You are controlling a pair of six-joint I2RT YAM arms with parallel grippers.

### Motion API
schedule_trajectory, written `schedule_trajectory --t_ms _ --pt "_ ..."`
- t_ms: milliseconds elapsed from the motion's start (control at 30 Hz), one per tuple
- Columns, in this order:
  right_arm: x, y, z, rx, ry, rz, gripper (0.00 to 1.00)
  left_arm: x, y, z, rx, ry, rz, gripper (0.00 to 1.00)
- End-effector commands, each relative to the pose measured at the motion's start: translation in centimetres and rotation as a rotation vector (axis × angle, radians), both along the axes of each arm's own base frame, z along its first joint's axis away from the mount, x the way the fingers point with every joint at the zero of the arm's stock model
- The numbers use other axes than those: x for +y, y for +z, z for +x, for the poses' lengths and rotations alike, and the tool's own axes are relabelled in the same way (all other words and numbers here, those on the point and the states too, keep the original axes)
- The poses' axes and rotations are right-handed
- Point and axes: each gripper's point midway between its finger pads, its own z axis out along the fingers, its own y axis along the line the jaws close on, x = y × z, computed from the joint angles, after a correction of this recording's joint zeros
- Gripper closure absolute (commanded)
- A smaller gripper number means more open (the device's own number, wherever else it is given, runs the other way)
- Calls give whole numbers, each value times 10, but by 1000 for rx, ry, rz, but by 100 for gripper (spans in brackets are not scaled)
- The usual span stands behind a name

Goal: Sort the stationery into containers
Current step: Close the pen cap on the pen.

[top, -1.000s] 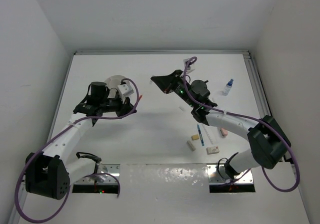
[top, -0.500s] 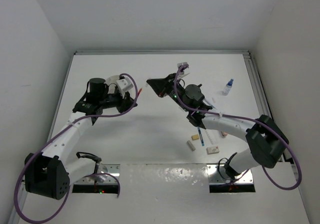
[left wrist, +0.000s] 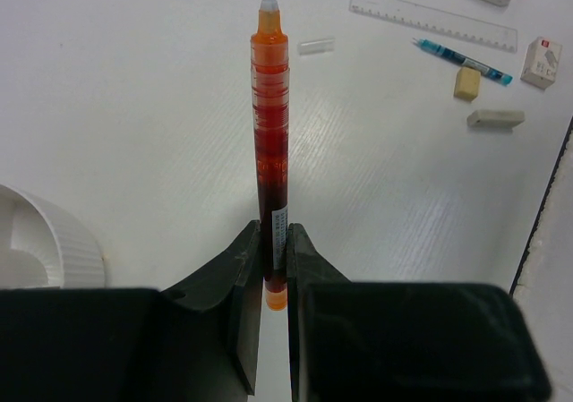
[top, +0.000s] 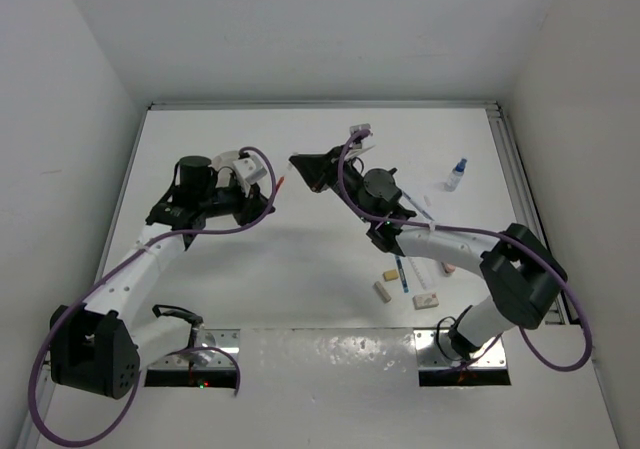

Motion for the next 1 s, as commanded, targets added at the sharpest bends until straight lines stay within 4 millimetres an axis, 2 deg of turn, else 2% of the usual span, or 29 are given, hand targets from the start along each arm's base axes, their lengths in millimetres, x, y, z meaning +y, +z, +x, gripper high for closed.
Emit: schedule_trajectory --t_ms 0,300,533,667,967 --pt "5 37 -3 -85 6 76 100 -8 23 9 -81 -23 -34 100" --pt "10 29 -2 -76 14 68 100 -8 22 10 -79 -14 -40 100" --pt "11 33 -4 -81 27 81 100 -8 20 11 -78 -11 -36 100" --pt "6 43 -4 -105 8 90 100 -7 18 10 -72 -12 -33 100" --pt "5 51 -7 -123 8 93 100 -9 26 10 -82 -11 -46 100"
